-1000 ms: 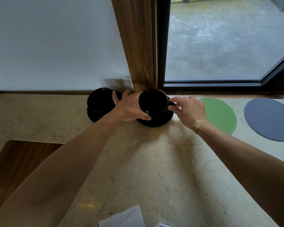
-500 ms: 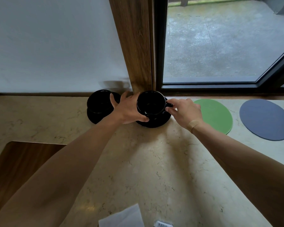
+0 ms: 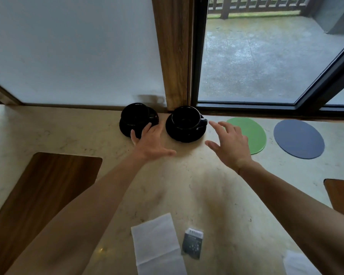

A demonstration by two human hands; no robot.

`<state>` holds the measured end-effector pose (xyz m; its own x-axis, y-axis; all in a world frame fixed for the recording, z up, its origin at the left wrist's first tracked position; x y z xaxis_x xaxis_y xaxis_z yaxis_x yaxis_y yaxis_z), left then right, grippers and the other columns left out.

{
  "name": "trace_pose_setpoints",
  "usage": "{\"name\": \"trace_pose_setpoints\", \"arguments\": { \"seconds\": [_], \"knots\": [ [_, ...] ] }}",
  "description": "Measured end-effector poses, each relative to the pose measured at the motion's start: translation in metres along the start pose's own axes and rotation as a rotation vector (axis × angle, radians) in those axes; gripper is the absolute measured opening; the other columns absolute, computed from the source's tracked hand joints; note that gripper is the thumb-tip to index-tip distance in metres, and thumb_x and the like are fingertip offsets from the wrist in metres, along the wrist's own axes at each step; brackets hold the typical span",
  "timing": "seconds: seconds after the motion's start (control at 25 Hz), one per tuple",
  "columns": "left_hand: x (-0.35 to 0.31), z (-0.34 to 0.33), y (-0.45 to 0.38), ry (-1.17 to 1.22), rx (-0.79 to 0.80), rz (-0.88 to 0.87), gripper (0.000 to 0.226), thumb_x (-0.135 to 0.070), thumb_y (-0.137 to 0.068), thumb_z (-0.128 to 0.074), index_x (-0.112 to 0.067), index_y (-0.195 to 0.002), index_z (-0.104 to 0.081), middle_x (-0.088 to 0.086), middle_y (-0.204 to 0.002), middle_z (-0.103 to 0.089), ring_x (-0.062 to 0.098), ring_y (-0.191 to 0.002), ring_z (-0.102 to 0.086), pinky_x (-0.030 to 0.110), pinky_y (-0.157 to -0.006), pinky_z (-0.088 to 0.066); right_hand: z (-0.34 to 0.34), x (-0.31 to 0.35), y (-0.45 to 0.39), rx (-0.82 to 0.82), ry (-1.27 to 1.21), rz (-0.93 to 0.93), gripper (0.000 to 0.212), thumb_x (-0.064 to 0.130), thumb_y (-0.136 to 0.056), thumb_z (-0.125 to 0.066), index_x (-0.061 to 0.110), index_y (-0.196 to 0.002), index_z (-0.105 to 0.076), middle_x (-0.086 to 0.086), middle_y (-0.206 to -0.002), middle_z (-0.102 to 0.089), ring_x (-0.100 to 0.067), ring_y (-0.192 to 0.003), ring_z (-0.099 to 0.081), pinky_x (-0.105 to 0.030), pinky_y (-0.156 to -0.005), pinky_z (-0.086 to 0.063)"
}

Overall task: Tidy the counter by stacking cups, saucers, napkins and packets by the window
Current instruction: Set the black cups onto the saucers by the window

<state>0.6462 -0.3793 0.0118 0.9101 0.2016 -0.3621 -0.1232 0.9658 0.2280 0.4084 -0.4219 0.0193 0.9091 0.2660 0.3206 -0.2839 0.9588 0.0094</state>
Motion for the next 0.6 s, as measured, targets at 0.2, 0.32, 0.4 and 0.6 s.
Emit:
{"name": "trace_pose_setpoints", "arguments": {
  "seconds": [0.2, 0.32, 0.4, 0.6],
  "knots": [
    [0.008, -0.007, 0.088, 0.098, -0.026, 0.027, 0.108, -0.058, -0.072, -0.074, -0.021, -0.154, -0.014, 0.002, -0.161, -0.015, 0.020, -0.149, -0.001, 0.060, -0.113, 0.009, 0.016, 0.015, 0.078, -0.051, -0.020, 0.043, 0.060, 0.044, -0.088, -0.065, 0.029, -0.143, -0.045, -0.007, -0.143, -0.048, -0.032, -0.127, -0.043, -0.051, -0.092, -0.041],
    [0.012, -0.023, 0.136, 0.028, -0.012, -0.011, 0.103, -0.062, -0.073, -0.070, -0.024, -0.153, -0.016, 0.000, -0.160, -0.020, 0.018, -0.149, 0.000, 0.062, -0.114, 0.009, 0.011, 0.015, 0.127, 0.016, -0.008, 0.025, 0.059, 0.047, -0.090, -0.060, 0.031, -0.144, -0.043, -0.005, -0.146, -0.045, -0.031, -0.131, -0.040, -0.052, -0.096, -0.040],
    [0.012, -0.034, 0.164, 0.020, -0.003, -0.035, 0.101, -0.063, -0.074, -0.069, -0.027, -0.153, -0.017, -0.003, -0.160, -0.021, 0.017, -0.149, 0.000, 0.061, -0.114, 0.009, 0.006, 0.011, 0.155, 0.063, 0.006, -0.002, 0.058, 0.052, -0.092, -0.054, 0.034, -0.146, -0.039, -0.002, -0.150, -0.040, -0.029, -0.136, -0.035, -0.049, -0.101, -0.038],
    [0.010, -0.067, 0.223, 0.074, 0.067, -0.059, 0.093, -0.061, -0.076, -0.068, -0.034, -0.151, -0.020, -0.008, -0.159, -0.021, 0.013, -0.149, 0.002, 0.057, -0.115, 0.010, -0.014, 0.017, 0.233, 0.138, -0.035, -0.050, 0.053, 0.055, -0.094, -0.048, 0.041, -0.144, -0.038, 0.004, -0.152, -0.039, -0.024, -0.140, -0.032, -0.046, -0.108, -0.035]
  ]
}}
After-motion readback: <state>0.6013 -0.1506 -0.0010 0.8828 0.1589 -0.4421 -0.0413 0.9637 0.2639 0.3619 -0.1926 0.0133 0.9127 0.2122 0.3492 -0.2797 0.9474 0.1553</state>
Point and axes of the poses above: each hand's wrist, its own y-axis away from the middle knuckle, its own z-axis out of the back of the hand, x = y × z, the point moved 7 cm from there along -y, towards the middle knuckle
